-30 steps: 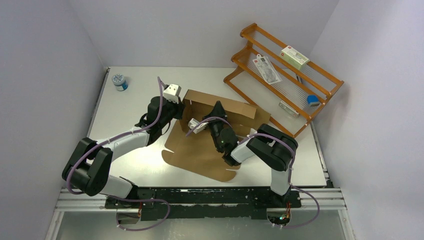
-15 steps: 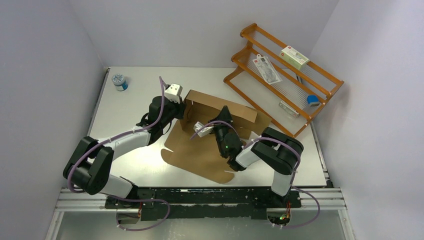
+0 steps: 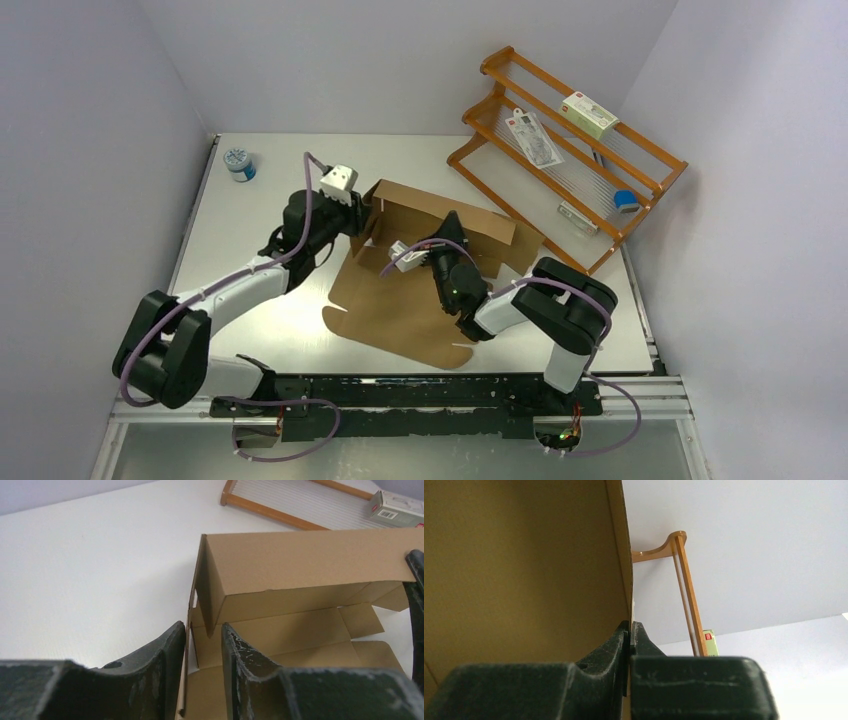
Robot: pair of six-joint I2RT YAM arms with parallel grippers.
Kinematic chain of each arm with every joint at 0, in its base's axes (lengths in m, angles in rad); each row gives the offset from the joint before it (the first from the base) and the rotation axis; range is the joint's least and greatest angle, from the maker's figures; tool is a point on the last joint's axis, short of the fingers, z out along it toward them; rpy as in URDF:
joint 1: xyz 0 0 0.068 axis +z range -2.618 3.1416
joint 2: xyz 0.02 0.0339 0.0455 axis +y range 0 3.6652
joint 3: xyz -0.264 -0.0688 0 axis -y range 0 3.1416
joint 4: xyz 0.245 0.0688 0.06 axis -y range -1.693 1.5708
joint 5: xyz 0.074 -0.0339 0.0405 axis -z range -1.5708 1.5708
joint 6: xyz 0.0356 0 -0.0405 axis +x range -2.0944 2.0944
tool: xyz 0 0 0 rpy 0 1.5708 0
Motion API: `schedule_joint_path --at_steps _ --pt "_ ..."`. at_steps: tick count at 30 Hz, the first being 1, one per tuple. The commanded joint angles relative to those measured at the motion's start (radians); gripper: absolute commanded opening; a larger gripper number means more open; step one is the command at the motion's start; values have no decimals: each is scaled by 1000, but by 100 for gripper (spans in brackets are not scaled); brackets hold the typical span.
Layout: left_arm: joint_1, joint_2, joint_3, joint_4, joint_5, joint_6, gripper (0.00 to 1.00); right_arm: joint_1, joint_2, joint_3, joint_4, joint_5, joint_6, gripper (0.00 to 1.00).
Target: Fold the paper box
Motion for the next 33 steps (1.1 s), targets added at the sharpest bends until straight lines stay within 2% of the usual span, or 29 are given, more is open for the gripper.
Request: schedule_joint_path --at_steps 1,6,12,20,23,27,33 --pt "69 -40 10 34 152 13 39 -1 7 -14 -2 -27 -6 2" --pt "156 -52 33 62 307 10 43 -6 34 -26 33 -48 -50 0" --pt "262 -81 99 27 387 16 43 -8 -11 -25 -61 -72 -14 0" --pt "390 -49 109 66 316 20 43 -9 -37 -25 -86 -84 -27 0" --pt "458 80 155 100 424 -31 42 -9 -35 -21 -82 -88 -40 0" --pt "556 288 202 278 637 -179 41 -8 -47 -19 -86 -94 -47 0" --pt "562 476 307 319 791 -216 38 -3 -84 -22 -123 -97 -33 0"
